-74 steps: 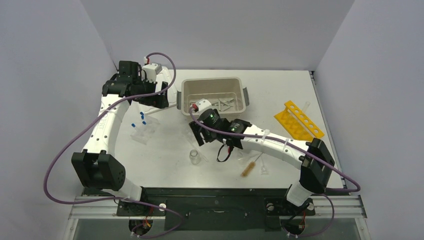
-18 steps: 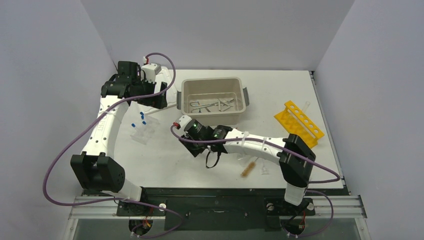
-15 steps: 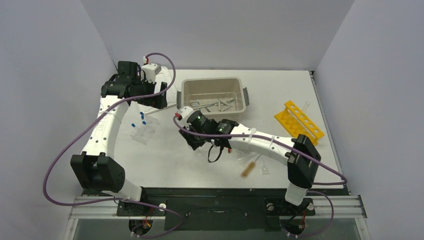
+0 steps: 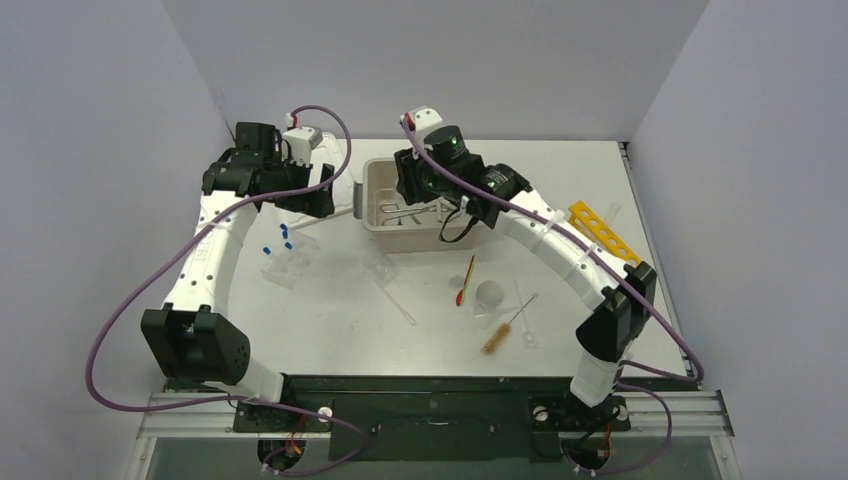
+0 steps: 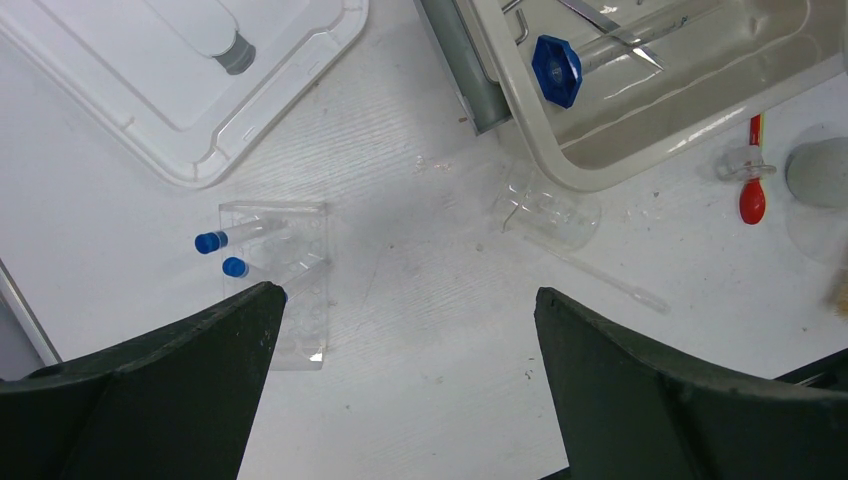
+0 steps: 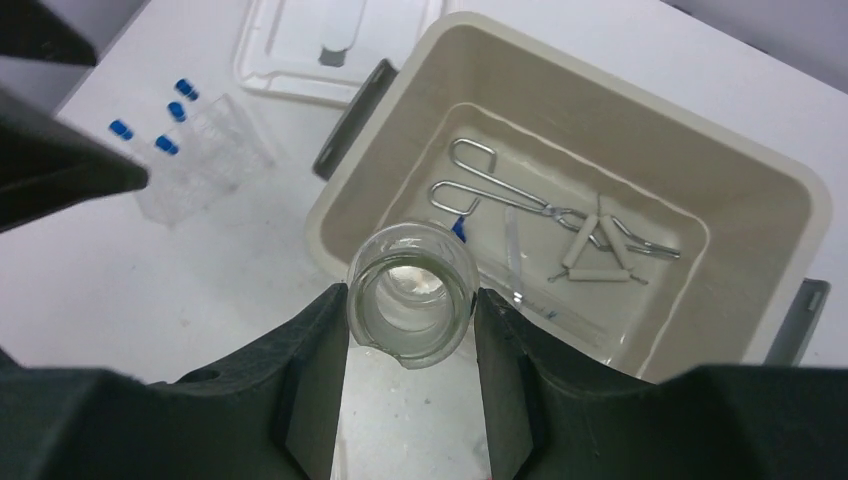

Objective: Organize the chemistry lab equipment
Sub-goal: Place the chemistry item in the storage box.

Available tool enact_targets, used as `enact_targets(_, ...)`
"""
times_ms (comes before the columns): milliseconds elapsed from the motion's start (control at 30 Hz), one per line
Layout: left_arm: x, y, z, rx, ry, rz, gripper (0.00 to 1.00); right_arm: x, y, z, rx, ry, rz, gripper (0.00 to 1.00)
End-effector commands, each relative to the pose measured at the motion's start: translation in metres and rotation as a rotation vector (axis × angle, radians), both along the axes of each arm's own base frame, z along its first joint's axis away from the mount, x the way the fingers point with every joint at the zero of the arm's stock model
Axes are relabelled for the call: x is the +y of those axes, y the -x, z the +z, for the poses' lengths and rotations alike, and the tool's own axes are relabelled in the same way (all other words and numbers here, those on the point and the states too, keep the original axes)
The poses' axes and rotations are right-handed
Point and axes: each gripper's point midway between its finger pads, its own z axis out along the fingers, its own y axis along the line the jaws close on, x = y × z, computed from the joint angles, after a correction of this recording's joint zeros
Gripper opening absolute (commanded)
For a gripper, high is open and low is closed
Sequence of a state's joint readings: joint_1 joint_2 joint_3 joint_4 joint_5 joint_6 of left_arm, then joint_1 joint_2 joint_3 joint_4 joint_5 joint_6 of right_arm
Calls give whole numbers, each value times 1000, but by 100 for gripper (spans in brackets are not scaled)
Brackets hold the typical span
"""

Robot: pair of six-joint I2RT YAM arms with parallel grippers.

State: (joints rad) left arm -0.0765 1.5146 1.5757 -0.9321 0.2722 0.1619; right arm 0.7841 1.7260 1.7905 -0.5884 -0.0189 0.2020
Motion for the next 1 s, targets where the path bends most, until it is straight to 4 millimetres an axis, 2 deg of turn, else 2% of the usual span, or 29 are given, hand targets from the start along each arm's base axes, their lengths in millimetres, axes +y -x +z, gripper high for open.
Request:
enact_targets(0,1,-2,17,-67,7,-3,96,-10,-39,-25,37,53,-113,0)
enact_targets(33,1,-2,14,-61,5,-4,96,-7,-45,-40,56,68,-117,0)
enact_targets(67,1,-3,12,-53,3,-7,96,-4,-51,-41,55,65,-120,0)
enact_targets(100,1,-3,11,-51,1,-9,96,1,-55,-57,79,79,-115,0)
enact_targets(133,2,-3,8,-39,-3,-10,96,5,-59,-59,79,71,-114,0)
enact_targets(167,1,-4,9,-39,-3,-11,96,10,-62,-73,101,78,-106,0)
enact_targets(200,2,-5,7,-34,-6,-11,97,16,-64,-77,103,64,-91,0)
enact_targets(267,1,-5,8,-35,-5,-15,97,29,-67,-97,130,39,-79,0)
enact_targets(400,0,-4,4,-28,-1,-29,97,38,-75,-122,159,34,-97,0)
enact_targets(600,-7,8,-20,22,17,-85,97,52,-84,-144,185,28,-95,2)
enact_targets(733,-13,18,-35,44,34,-136,97,57,-88,-154,195,14,-97,16)
enact_targets(900,-14,21,-43,62,38,-148,97,58,-99,-157,202,0,-129,26)
enact_targets(967,-14,20,-42,62,38,-147,96,58,-104,-153,204,-20,-136,37)
